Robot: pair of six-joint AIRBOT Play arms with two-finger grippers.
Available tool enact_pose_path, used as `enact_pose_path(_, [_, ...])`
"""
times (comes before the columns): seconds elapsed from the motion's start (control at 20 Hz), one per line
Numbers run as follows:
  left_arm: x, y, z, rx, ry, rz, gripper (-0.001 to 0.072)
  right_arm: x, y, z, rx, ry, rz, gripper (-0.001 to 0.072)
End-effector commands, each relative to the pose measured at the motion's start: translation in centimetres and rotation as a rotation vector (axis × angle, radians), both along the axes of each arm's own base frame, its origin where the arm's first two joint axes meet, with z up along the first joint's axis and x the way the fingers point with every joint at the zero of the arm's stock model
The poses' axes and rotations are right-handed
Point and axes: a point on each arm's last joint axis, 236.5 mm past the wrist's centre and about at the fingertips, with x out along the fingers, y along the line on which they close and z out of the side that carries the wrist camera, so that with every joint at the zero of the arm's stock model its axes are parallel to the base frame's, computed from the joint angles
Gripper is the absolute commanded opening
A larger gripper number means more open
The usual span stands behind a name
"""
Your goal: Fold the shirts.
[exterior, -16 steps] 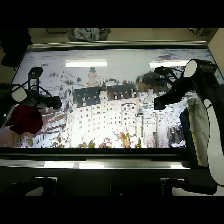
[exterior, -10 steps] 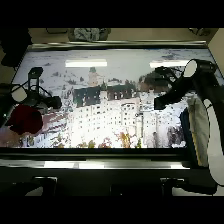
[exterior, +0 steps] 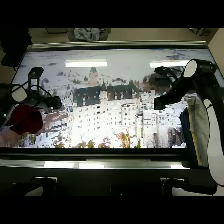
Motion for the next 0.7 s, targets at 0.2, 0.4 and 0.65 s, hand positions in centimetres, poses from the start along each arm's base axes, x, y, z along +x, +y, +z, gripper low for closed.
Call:
enact_pose_path(0.2, [1.9, -0.1, 0.5, -0.003, -0.075, 0.0, 0.0607, 0.6, -0.3, 0.0, -0.015, -0.026, -0.004, 0.0685])
enact_pose_path(0.4, [2.0, 0.2, 0.3, 0.014, -0.077, -0.006, 0.0608, 0.4, -0.6, -0.1, -0.029, -0.018, -0.004, 0.0685])
enact_pose_path(0.65, [3.3, 15.2, 5.2, 0.188, -0.171, 0.299, 0.072, 1.3, -1.2, 0.0, -0.053, -0.055, -0.011, 0.0685])
